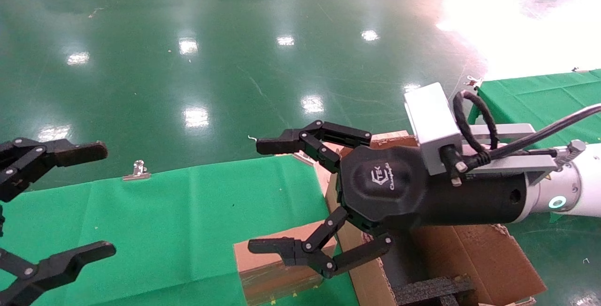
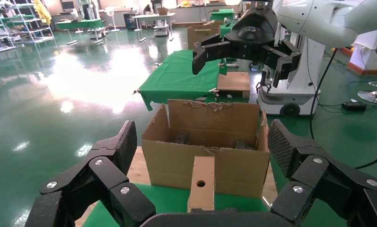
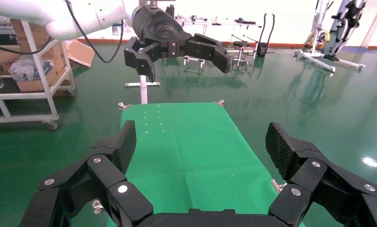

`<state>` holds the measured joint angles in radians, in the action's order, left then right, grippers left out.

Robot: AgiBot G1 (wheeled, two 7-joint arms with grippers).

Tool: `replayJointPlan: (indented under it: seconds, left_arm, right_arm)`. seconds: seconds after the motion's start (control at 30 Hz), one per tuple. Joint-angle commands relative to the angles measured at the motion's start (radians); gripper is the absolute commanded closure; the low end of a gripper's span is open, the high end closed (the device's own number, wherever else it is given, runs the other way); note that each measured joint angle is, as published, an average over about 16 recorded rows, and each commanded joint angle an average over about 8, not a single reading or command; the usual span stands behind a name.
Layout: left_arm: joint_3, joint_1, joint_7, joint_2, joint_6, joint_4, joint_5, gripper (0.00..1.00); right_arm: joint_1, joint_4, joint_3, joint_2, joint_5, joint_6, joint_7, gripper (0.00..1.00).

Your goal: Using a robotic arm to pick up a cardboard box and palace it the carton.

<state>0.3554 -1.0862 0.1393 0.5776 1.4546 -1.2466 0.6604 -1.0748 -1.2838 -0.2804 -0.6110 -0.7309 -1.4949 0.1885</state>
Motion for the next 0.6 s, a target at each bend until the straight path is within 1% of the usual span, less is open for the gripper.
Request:
replayJointPlan:
  seconds: [0.03,0.43,0.47,0.5,0.6]
  left_arm:
    - [0.0,0.0,0.0,0.0,0.0,0.0,0.0,0.0]
    - [0.0,0.0,0.0,0.0,0.0,0.0,0.0,0.0]
    - [0.0,0.0,0.0,0.0,0.0,0.0,0.0,0.03]
    - [0.0,0.0,0.0,0.0,0.0,0.0,0.0,0.12]
    - [0.0,0.0,0.0,0.0,0.0,0.0,0.0,0.5]
  right_arm:
    - [0.0,0.0,0.0,0.0,0.0,0.0,0.0,0.0]
    - [0.0,0.0,0.0,0.0,0.0,0.0,0.0,0.0]
    - [0.0,0.0,0.0,0.0,0.0,0.0,0.0,0.0]
    - [0.0,0.0,0.0,0.0,0.0,0.0,0.0,0.0]
    - [0.0,0.0,0.0,0.0,0.0,0.0,0.0,0.0]
